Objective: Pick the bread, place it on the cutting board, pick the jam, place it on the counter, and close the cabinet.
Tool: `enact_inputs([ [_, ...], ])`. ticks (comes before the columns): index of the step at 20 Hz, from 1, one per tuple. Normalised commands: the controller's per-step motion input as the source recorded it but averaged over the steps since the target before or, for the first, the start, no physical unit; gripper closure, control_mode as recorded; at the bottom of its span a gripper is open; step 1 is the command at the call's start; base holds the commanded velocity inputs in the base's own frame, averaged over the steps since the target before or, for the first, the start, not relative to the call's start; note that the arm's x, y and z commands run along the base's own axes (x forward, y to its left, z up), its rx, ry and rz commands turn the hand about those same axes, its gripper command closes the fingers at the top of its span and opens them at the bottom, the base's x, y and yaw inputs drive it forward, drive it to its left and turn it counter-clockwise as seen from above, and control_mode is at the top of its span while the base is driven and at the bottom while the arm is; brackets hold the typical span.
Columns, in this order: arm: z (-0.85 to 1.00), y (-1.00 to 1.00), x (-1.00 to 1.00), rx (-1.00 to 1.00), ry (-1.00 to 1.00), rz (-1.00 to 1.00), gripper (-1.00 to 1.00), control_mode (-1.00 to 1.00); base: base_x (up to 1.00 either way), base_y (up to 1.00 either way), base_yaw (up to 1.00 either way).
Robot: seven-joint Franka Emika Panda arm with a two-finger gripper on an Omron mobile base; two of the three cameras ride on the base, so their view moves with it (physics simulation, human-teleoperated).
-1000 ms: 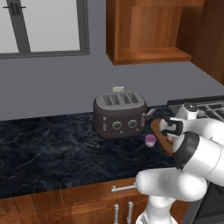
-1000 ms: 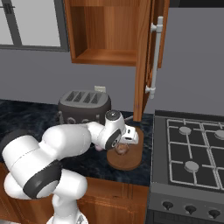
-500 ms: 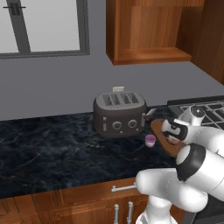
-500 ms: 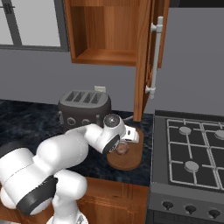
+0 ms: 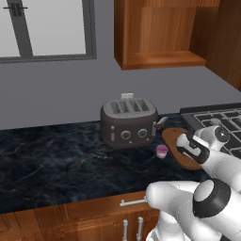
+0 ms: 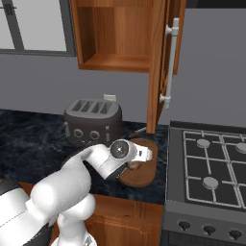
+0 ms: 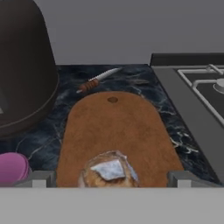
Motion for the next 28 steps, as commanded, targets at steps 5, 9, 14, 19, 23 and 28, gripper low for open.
enact_inputs([
  [5, 0.15, 0.00, -0.18, 0.00, -0.19, 0.00, -1.00, -1.00, 0.00, 0.00, 0.00],
  [9, 0.19, 0.00, -0.16, 0.00, -0.16, 0.00, -1.00, -1.00, 0.00, 0.00, 0.00],
  [14, 0.20, 0.00, -0.13, 0.00, -0.14, 0.00, -1.00, -1.00, 0.00, 0.00, 0.00],
  [19, 0.21, 0.00, -0.16, 0.00, -0.12, 0.00, -1.00, -1.00, 0.00, 0.00, 0.00],
  [23, 0.26, 0.00, -0.14, 0.00, -0.11, 0.00, -1.00, -1.00, 0.00, 0.00, 0.00],
  [28, 0.24, 0.00, -0.11, 0.00, -0.09, 0.00, -1.00, -1.00, 0.00, 0.00, 0.00],
])
